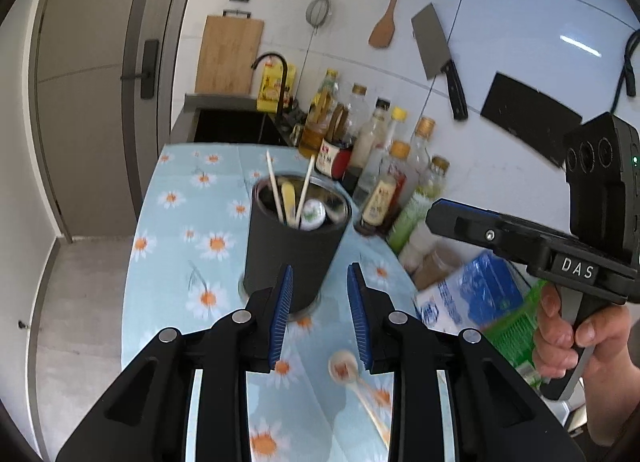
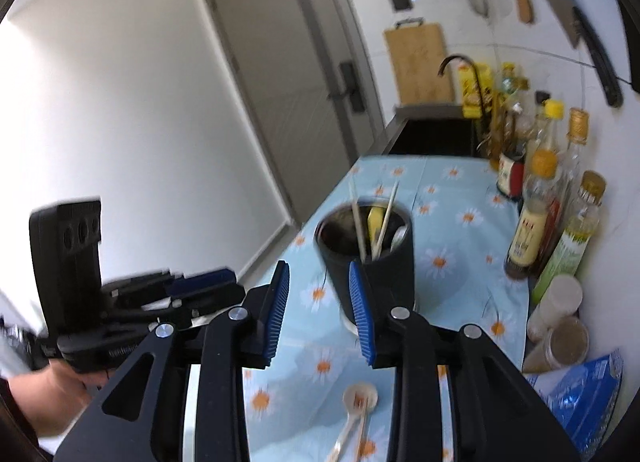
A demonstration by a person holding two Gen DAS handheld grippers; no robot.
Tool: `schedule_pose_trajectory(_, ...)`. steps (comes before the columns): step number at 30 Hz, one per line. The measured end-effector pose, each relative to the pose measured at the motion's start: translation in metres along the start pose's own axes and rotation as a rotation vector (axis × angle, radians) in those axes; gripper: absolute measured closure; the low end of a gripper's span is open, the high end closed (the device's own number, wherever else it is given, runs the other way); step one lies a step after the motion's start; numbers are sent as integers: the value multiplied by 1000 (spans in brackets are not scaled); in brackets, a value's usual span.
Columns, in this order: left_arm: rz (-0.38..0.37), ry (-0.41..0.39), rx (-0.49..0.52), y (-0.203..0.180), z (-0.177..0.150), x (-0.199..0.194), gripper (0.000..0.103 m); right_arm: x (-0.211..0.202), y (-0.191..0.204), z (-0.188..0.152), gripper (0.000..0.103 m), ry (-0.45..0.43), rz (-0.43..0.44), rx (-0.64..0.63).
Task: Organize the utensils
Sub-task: 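Move both open grippers back down toward the loose chopsticks on the table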
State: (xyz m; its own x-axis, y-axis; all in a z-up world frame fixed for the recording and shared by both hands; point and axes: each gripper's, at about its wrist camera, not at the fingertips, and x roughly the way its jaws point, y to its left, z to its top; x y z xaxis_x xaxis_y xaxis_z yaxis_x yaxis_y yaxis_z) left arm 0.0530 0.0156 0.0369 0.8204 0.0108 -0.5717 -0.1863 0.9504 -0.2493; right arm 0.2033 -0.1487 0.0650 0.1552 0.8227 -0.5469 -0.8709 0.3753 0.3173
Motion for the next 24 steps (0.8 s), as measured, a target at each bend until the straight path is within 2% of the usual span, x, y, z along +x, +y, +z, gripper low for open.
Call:
schedule_pose_trajectory(3, -1, 41, -14, 1, -16, -6, 70, 4, 10, -13, 70, 60, 18, -50)
schedule_pose_trajectory(13, 16, 155, -47, 10, -56, -15, 69, 31, 32, -57, 70, 310, 94, -157)
schedule_pose_trajectory(16, 9, 194, -44, 11, -66, -16, 65, 43, 39, -70, 70, 399, 123, -178)
schedule_pose_trajectory(19, 8, 227, -51, 14, -78, -16, 65, 57, 50, -85, 70, 481, 154, -212)
schedule_pose_trajectory(24, 6, 259, -69, 16, -91, -19, 65, 76, 63, -107, 70, 576, 193, -254)
